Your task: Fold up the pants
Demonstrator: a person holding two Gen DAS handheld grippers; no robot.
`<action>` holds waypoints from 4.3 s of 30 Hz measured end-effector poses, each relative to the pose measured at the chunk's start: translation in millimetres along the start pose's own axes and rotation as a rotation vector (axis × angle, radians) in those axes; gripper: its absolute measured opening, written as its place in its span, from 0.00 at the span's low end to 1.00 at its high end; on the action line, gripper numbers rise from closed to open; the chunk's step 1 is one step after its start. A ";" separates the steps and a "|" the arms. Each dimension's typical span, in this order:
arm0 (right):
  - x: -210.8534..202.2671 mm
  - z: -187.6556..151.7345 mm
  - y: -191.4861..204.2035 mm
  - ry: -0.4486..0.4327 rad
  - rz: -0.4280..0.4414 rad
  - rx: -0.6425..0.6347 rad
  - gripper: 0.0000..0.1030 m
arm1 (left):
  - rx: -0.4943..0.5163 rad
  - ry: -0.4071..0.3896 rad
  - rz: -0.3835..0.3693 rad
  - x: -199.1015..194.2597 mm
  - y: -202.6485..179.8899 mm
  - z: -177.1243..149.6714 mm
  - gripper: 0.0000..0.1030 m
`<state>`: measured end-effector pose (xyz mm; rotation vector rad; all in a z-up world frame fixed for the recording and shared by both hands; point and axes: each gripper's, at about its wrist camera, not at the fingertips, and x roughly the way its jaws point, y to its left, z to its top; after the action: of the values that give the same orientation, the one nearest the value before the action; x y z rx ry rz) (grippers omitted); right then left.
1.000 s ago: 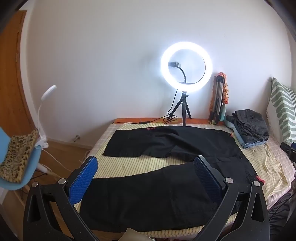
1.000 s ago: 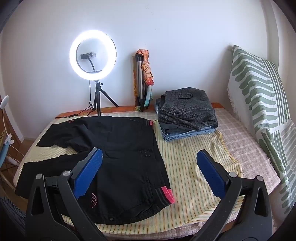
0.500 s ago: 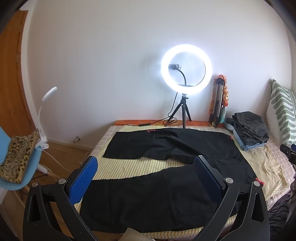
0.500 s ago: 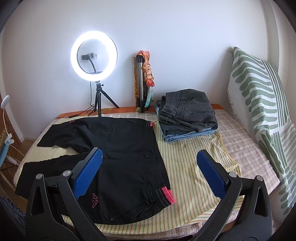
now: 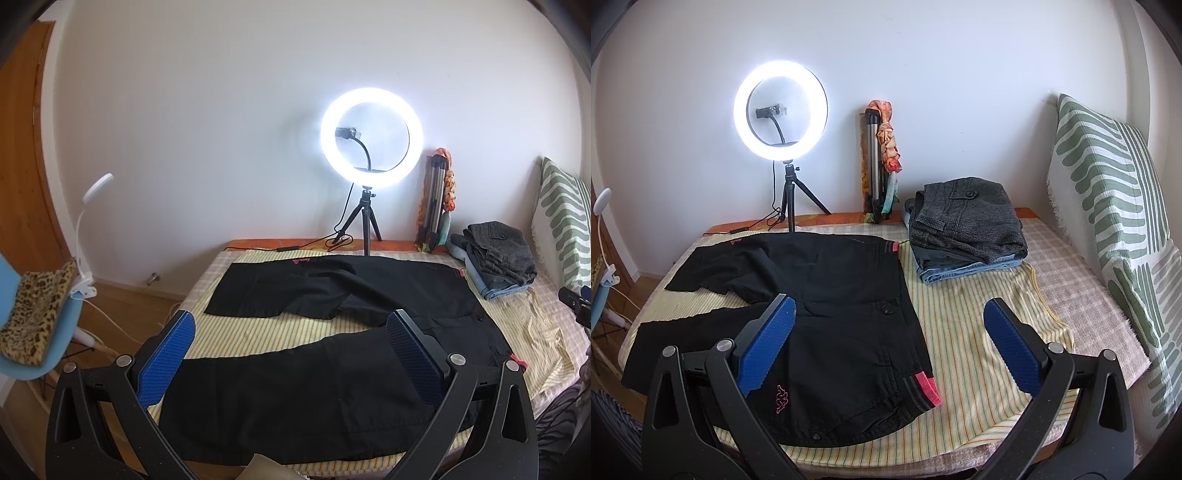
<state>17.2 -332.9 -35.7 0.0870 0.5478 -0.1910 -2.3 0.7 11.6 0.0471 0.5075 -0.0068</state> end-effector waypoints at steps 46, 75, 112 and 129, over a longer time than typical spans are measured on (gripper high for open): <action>-1.6 2.4 5.3 0.007 -0.002 -0.006 1.00 | -0.008 0.001 0.002 3.7 0.8 -4.5 1.00; 49.4 -26.9 56.7 0.140 0.181 -0.387 1.00 | 0.068 0.187 -0.067 73.9 53.8 -35.2 0.85; 395.6 105.6 155.6 0.319 0.458 -0.546 0.82 | -0.042 0.417 -0.089 385.2 98.0 49.6 0.56; 472.5 81.3 196.3 0.456 0.638 -0.617 0.58 | -0.018 0.515 -0.139 451.0 71.9 3.9 0.50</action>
<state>493.8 -225.9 -208.4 -0.3030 0.9811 0.6370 395.0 74.7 -201.1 -0.0048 1.0249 -0.1289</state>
